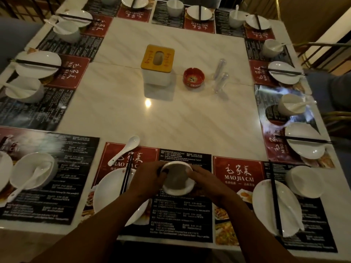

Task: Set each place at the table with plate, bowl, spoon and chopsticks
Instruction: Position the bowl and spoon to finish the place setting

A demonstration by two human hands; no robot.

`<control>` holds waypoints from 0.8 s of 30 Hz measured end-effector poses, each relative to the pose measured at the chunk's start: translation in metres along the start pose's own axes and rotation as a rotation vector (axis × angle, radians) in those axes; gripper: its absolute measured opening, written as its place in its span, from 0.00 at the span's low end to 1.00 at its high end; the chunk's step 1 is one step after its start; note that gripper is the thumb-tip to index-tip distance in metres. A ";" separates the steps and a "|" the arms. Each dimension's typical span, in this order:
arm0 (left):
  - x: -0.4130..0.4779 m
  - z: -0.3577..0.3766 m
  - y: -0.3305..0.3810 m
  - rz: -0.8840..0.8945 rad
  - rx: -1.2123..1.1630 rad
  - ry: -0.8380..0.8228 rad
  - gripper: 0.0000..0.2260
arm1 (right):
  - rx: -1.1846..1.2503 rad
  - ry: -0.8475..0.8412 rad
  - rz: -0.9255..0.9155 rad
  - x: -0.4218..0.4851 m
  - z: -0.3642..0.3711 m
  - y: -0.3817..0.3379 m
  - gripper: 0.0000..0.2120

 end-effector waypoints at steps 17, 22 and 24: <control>-0.021 -0.059 -0.066 -0.321 -0.131 0.244 0.07 | -0.706 0.211 -0.007 0.017 0.012 0.027 0.17; -0.029 -0.080 -0.084 -0.340 -0.131 0.317 0.08 | -0.728 0.225 -0.015 0.014 0.011 0.028 0.17; -0.030 -0.084 -0.092 -0.344 -0.130 0.334 0.08 | -0.721 0.239 -0.008 0.012 0.009 0.030 0.16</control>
Point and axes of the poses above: each hand's wrist, its own x-axis towards the middle knuckle, its own z-axis out of the palm, y = z × x, the point moved 8 cm from there along x, towards the middle knuckle, and after that the axes turned 6 degrees about -y, right-handed, at the moved point
